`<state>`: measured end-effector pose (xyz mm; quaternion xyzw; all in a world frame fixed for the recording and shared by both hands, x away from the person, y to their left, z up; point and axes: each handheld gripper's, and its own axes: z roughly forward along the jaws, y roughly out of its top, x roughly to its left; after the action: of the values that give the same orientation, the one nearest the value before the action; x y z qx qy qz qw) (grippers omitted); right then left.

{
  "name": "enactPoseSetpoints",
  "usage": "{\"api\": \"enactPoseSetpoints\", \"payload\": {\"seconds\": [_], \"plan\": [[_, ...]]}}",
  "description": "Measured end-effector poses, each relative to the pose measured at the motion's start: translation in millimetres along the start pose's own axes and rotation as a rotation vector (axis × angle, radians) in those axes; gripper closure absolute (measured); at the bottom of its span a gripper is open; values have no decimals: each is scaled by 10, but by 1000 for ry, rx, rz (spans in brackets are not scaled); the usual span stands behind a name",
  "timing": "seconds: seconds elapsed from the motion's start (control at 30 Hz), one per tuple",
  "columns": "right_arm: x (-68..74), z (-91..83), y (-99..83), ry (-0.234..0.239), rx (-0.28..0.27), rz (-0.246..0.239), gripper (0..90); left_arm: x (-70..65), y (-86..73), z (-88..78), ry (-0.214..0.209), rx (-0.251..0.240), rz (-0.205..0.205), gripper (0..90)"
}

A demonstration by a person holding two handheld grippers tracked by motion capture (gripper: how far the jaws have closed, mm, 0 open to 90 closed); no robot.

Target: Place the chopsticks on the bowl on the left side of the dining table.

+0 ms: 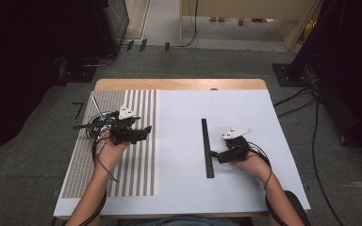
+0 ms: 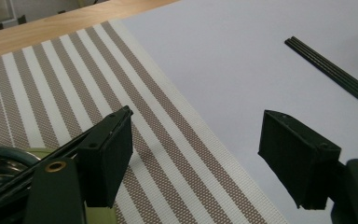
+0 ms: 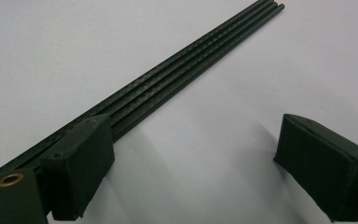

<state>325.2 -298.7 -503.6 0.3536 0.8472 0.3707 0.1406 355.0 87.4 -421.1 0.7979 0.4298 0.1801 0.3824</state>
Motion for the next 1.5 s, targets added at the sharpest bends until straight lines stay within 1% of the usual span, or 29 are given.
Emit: {"api": "enactPoseSetpoints", "payload": {"seconds": [0.03,0.13,0.33,0.43,0.5,0.63,0.67,0.77,0.97,1.13,1.23,1.33,1.5], "plan": [[0,0,0,0,0,0,109,-14,0,7,-5,-6,-1,262],[1,0,0,0,1,1,109,-60,1,29,-18,-1,5,261],[1,-1,0,0,1,1,109,-174,-16,98,-38,5,52,240],[1,-1,0,0,1,1,109,-226,-21,125,-57,-2,63,212],[1,-1,0,0,1,1,109,-271,-29,150,-62,-3,70,213],[1,0,0,0,0,1,109,-358,-47,214,-72,7,101,212],[1,-1,0,0,1,1,109,-378,-52,231,-77,3,104,212],[1,0,0,0,1,1,109,-436,-68,284,-84,-18,134,210],[0,-1,0,0,0,0,109,-509,-125,422,-95,13,142,208],[-1,0,0,0,0,-1,109,-542,-154,507,-115,23,122,208],[0,-1,0,0,1,1,109,-576,-171,565,-112,32,133,208],[-1,0,0,0,-1,-2,109,-616,-184,615,-121,40,136,207],[1,0,0,0,-1,2,109,-696,-200,661,-131,57,155,204]]}}
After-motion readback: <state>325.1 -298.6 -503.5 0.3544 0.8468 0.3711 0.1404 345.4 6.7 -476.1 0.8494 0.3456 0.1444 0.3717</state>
